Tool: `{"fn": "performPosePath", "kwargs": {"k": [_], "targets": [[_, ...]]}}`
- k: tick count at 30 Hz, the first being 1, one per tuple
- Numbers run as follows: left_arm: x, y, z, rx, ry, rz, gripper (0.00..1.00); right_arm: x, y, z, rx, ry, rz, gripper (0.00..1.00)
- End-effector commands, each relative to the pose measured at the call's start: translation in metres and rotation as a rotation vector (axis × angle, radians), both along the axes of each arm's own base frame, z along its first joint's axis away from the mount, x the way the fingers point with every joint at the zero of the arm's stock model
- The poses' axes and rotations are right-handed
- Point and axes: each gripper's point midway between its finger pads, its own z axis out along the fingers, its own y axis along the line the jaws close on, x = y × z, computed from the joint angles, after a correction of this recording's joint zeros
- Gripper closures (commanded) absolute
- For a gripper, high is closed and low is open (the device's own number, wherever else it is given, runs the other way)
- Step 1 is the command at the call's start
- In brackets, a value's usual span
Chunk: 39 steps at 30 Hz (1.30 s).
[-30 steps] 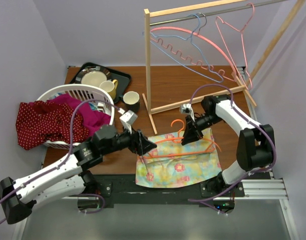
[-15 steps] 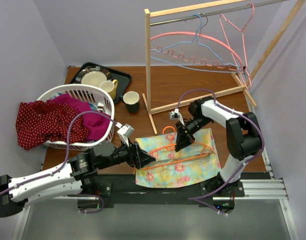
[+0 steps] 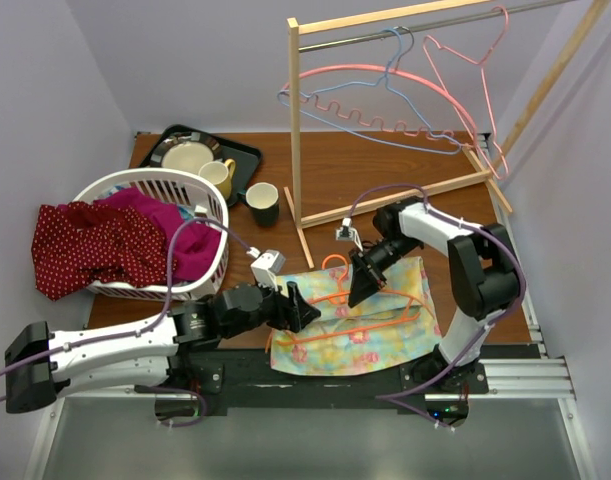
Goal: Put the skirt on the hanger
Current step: Place skirt on hanger
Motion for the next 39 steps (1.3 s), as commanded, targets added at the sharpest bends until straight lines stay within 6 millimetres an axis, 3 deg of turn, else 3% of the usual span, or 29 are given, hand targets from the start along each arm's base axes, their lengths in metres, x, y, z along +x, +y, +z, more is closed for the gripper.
{"fn": "performPosePath", "kwargs": {"k": [1, 4, 9, 15, 18, 25, 35, 39], "targets": [[0.006, -0.005, 0.010, -0.055, 0.003, 0.081, 0.22, 0.016, 0.016, 0.007, -0.028, -0.073, -0.135, 1.00], [0.003, -0.005, 0.005, -0.064, 0.028, 0.105, 0.22, 0.011, 0.023, 0.007, -0.016, -0.073, -0.123, 1.00], [-0.004, -0.012, 0.000, -0.063, 0.060, 0.153, 0.26, 0.024, 0.030, -0.014, -0.063, -0.048, -0.176, 1.00], [-0.010, 0.003, -0.054, 0.168, 0.179, 0.327, 0.29, 0.018, 0.031, -0.024, -0.068, -0.002, -0.173, 1.00], [-0.007, 0.009, -0.064, 0.191, 0.196, 0.388, 0.29, 0.019, 0.031, -0.028, -0.076, 0.007, -0.179, 1.00], [0.004, 0.020, -0.061, 0.203, 0.154, 0.457, 0.28, 0.019, 0.032, -0.031, -0.081, 0.029, -0.174, 1.00], [0.024, 0.008, -0.057, 0.158, 0.127, 0.439, 0.30, 0.020, 0.032, -0.030, -0.075, 0.012, -0.167, 1.00], [0.028, 0.011, -0.069, 0.212, 0.131, 0.470, 0.34, 0.020, 0.032, -0.029, -0.076, 0.013, -0.167, 1.00]]}}
